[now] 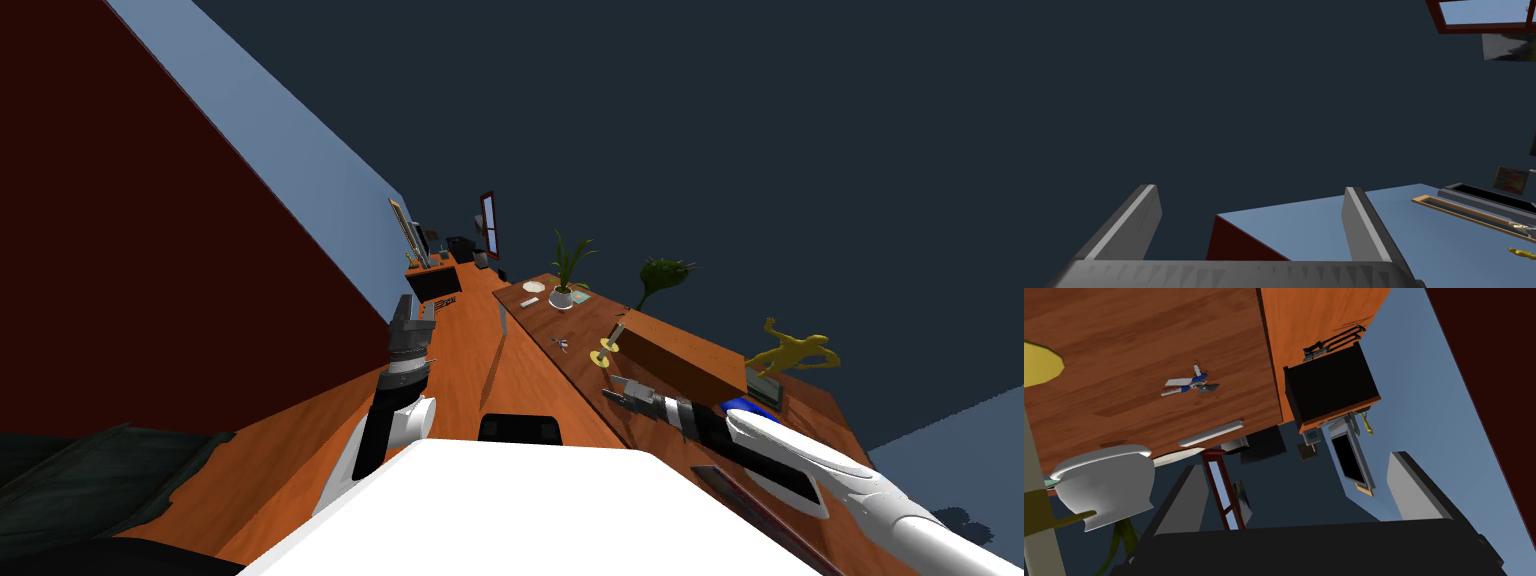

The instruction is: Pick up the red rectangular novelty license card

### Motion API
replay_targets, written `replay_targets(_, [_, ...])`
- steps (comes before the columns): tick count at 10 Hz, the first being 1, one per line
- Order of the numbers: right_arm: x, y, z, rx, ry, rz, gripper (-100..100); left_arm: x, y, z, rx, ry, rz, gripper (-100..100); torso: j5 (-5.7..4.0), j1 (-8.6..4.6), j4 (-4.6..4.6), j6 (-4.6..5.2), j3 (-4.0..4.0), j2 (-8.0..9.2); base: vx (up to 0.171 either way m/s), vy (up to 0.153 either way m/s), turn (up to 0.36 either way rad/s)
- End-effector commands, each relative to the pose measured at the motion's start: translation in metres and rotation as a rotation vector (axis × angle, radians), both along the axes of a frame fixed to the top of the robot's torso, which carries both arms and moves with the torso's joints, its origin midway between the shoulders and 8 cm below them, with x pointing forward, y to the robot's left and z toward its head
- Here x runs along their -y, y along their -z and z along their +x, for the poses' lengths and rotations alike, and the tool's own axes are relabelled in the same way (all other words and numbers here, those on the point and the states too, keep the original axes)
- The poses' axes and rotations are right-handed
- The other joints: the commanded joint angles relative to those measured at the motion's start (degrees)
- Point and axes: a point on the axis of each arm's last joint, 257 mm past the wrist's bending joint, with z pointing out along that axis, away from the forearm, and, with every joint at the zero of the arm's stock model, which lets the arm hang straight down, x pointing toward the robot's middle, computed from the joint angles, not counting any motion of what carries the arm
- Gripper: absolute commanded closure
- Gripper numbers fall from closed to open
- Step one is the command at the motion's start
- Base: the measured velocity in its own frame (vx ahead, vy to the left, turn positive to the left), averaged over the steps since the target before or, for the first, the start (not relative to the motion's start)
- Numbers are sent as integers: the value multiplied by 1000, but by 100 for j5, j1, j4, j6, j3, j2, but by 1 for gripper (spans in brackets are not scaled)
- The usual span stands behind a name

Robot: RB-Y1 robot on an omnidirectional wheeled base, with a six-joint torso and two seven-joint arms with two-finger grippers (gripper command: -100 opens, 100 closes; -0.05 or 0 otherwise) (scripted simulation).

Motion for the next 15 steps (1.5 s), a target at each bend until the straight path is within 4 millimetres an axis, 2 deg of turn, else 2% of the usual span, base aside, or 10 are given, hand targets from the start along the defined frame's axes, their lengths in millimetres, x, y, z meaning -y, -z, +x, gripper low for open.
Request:
replay_targets(1, [34,27,-32,-82,-7,-105,-100,0,0,0,0,0,0,0,0,0,0,0,0,0,30,-1,62])
replay_targets(2, [58,41,-55,-136,-18,-176,-100,0,0,0,0,0,0,0,1,-1,0,0,-1,-1,42,2,28])
replay_targets(3, [63,43,-56,-140,-11,-183,-100,0,0,0,0,0,0,0,0,0,0,4,-1,-1,30,2,-17])
replay_targets(5, [113,65,-105,-251,-25,-314,-100,0,0,0,0,0,0,0,-1,1,0,2,0,1,25,3,4])
replay_targets(6, [114,64,-105,-251,-25,-316,-100,0,0,0,0,0,0,0,1,3,1,2,1,2,16,0,-7])
replay_targets(7, [138,71,-130,-304,-36,-376,-100,0,0,0,0,0,0,0,-1,2,1,0,2,4,15,2,-8])
replay_targets(8, [139,71,-130,-305,-35,-378,-100,0,0,0,0,0,0,0,0,1,1,2,3,6,10,1,-13])
replay_targets(11, [205,75,-200,-449,-68,-542,-100,0,0,0,0,0,0,0,0,3,2,3,4,7,15,1,-28])
replay_targets(12, [205,75,-200,-449,-68,-542,-100,0,0,0,0,0,0,0,1,3,2,1,3,6,10,1,-9])
replay_targets(15, [242,69,-238,-526,-92,-630,-100,0,0,0,0,0,0,0,-1,3,3,-1,6,10,6,1,-16])
